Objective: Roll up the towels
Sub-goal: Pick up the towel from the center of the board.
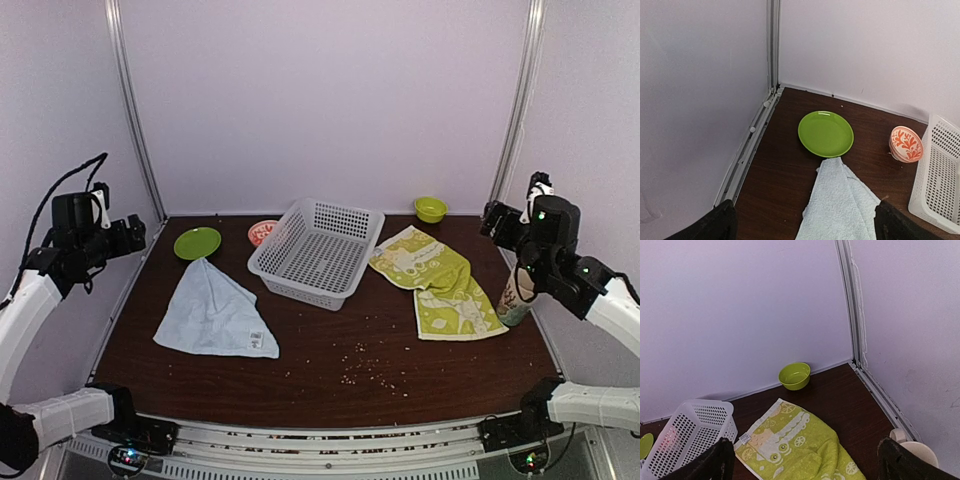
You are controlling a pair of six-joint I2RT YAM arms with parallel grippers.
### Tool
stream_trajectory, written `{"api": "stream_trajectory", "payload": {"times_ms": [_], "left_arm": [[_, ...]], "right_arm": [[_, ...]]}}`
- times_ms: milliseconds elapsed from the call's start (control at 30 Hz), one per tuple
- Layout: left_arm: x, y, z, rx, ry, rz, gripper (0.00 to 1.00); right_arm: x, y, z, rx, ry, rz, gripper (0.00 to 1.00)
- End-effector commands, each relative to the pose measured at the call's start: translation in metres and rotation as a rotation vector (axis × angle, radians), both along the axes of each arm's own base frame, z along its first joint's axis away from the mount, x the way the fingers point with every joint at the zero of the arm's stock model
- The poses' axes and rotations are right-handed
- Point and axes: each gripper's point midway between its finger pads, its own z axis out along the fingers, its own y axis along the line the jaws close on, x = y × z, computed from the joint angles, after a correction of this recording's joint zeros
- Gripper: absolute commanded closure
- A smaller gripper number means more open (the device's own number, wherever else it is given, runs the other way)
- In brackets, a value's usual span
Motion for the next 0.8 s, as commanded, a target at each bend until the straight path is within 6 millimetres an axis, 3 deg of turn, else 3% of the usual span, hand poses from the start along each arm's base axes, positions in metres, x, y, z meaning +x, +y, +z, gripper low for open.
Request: {"api": "stream_trajectory", "payload": {"times_ms": [0, 67, 133, 267, 400, 567, 767], "left_arm": [[-0.005, 0.012, 0.022, -0.024, -0.128, 0.074, 0.02], [-0.010, 0.019, 0.014, -0.043, -0.139, 0.127, 0.02], [-0.014, 0.025, 0.004, -0.051, -0.145, 0.171, 0.02], [-0.016, 0.023, 0.004, -0.068, -0.160, 0.163, 0.02], [-0.013, 0.012, -0.003, -0.080, -0.110, 0.101, 0.02], [-0.004, 0.003, -0.010, -0.078, -0.021, 0.066, 0.02], [0.005, -0.008, -0.016, -0.111, 0.034, 0.018, 0.02]], "right_arm": [[0.000, 0.008, 0.000, 0.059, -0.002, 0.086, 0.00], [0.003, 0.025, -0.004, 0.034, 0.059, 0.181, 0.00], [0.007, 0.035, -0.023, 0.018, 0.142, 0.222, 0.00], [0.008, 0.066, -0.074, -0.015, 0.341, 0.310, 0.07], [-0.004, 0.103, -0.141, -0.104, 0.607, 0.378, 0.20], [-0.026, 0.112, -0.206, -0.079, 0.792, 0.388, 0.25], [-0.037, 0.118, -0.248, -0.066, 0.923, 0.400, 0.23]]}}
